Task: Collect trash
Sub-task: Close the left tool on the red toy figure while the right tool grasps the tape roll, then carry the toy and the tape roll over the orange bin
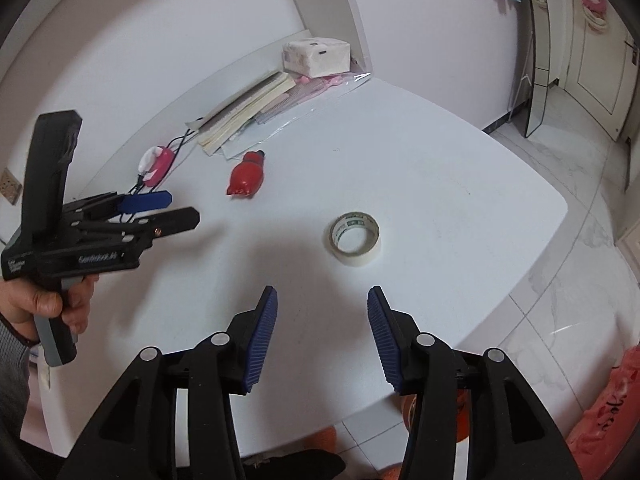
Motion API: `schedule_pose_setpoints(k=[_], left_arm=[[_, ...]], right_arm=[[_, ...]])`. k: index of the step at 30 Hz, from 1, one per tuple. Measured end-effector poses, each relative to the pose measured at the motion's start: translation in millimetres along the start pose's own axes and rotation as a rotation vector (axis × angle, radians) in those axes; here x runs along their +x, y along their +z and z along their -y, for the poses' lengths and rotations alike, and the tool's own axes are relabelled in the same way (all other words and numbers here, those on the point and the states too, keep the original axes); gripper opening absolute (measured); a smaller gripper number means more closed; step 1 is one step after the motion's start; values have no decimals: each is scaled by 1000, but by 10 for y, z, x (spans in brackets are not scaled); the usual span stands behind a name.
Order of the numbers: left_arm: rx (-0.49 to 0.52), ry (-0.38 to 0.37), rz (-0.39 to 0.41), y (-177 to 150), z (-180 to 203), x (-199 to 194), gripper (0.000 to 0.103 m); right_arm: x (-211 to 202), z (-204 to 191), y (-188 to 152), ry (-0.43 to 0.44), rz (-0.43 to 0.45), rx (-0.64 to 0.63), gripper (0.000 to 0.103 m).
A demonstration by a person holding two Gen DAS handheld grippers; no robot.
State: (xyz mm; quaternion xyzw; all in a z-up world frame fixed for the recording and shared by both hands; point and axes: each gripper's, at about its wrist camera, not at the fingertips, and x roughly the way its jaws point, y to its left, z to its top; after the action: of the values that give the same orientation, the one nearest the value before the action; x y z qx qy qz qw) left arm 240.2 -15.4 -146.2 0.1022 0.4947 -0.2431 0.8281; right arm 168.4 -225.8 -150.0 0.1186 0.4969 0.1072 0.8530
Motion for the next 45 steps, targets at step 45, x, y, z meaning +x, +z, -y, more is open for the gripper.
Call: schedule_pose_setpoints(k=[45], left_arm=[[66,-107,2,-185,232,-213,46]], right_arm=[[71,245,-227,-56,35,90,46]])
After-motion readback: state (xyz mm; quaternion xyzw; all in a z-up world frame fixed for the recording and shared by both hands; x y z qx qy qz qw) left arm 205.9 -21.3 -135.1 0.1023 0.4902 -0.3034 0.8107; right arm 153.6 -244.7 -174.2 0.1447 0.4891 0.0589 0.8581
